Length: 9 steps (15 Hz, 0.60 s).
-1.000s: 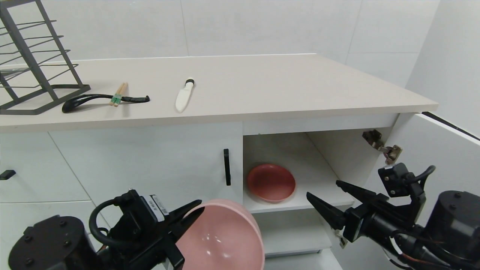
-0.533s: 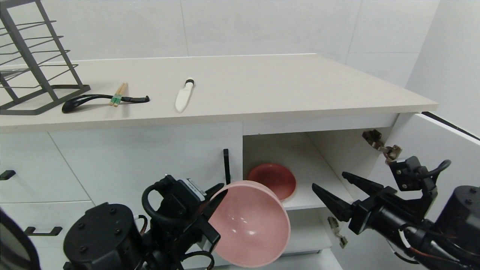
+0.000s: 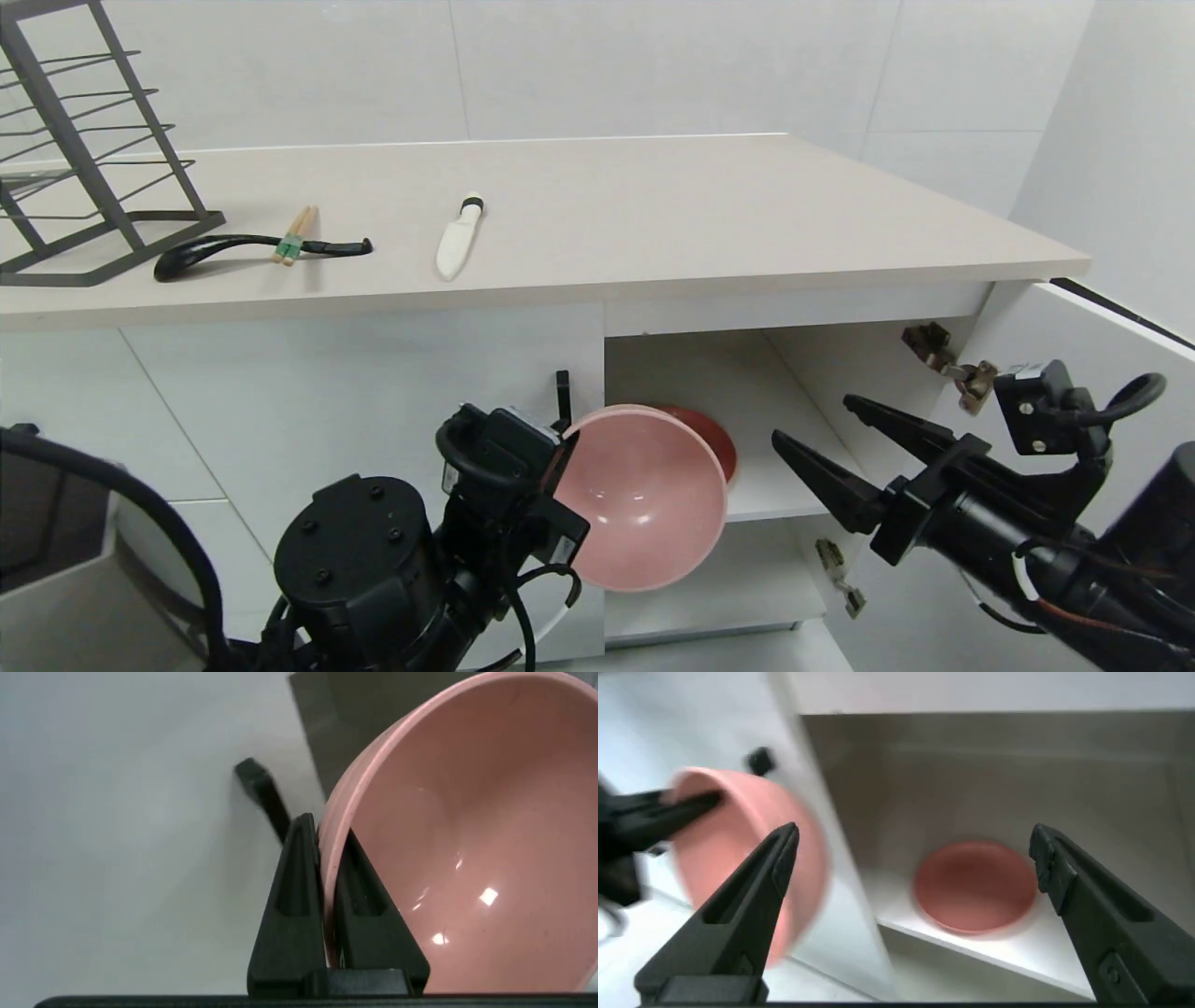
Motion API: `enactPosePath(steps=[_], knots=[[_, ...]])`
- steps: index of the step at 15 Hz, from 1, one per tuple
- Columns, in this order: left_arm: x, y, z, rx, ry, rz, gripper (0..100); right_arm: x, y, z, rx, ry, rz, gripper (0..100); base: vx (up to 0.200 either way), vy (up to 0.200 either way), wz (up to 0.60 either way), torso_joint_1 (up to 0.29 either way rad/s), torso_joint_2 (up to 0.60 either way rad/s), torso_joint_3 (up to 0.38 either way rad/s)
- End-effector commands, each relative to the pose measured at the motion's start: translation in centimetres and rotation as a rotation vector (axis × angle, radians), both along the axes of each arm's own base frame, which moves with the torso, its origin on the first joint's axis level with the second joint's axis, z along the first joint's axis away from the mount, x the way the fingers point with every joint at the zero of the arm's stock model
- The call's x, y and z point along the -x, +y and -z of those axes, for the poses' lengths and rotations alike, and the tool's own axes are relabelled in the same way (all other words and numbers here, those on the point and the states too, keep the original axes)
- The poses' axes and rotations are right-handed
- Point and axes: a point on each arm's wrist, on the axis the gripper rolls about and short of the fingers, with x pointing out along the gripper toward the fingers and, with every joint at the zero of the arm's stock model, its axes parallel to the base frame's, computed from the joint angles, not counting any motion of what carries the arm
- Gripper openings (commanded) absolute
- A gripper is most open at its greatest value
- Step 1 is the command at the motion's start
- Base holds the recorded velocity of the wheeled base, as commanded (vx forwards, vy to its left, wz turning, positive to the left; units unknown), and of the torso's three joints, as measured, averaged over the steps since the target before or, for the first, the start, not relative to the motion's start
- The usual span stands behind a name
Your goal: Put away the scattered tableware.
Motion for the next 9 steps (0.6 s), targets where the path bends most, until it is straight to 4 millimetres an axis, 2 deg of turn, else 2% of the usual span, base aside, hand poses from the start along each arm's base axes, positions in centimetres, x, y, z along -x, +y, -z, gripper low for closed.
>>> enactPosePath(steps=[1, 5, 7, 8, 9], knots=[[-0.5, -1.9, 1.1, -0.011, 0.006, 0.027, 0, 1.1, 0.5, -0.5, -0.002, -0.024, -0.076, 100, 0.0, 0.0, 0.0, 0.0, 0.0, 0.0], [-0.9, -4.7, 0.7, 0.036, -0.028, 0.062, 0, 1.4, 0.2, 0.7, 0.044, 0.017, -0.078, 100, 0.0, 0.0, 0.0, 0.0, 0.0, 0.0], [-1.0, -5.0, 0.5, 0.048, -0.035, 0.065, 0, 0.7, 0.2, 1.1, 0.051, 0.037, -0.055, 100, 0.0, 0.0, 0.0, 0.0, 0.0, 0.0], [-1.1, -5.2, 0.3, 0.069, -0.036, 0.064, 0, -0.6, 0.0, 1.9, 0.073, 0.059, -0.013, 100, 0.0, 0.0, 0.0, 0.0, 0.0, 0.0], [-1.2, -5.3, 0.3, 0.074, -0.038, 0.062, 0, -1.0, 0.0, 2.2, 0.077, 0.068, -0.004, 100, 0.0, 0.0, 0.0, 0.0, 0.0, 0.0]])
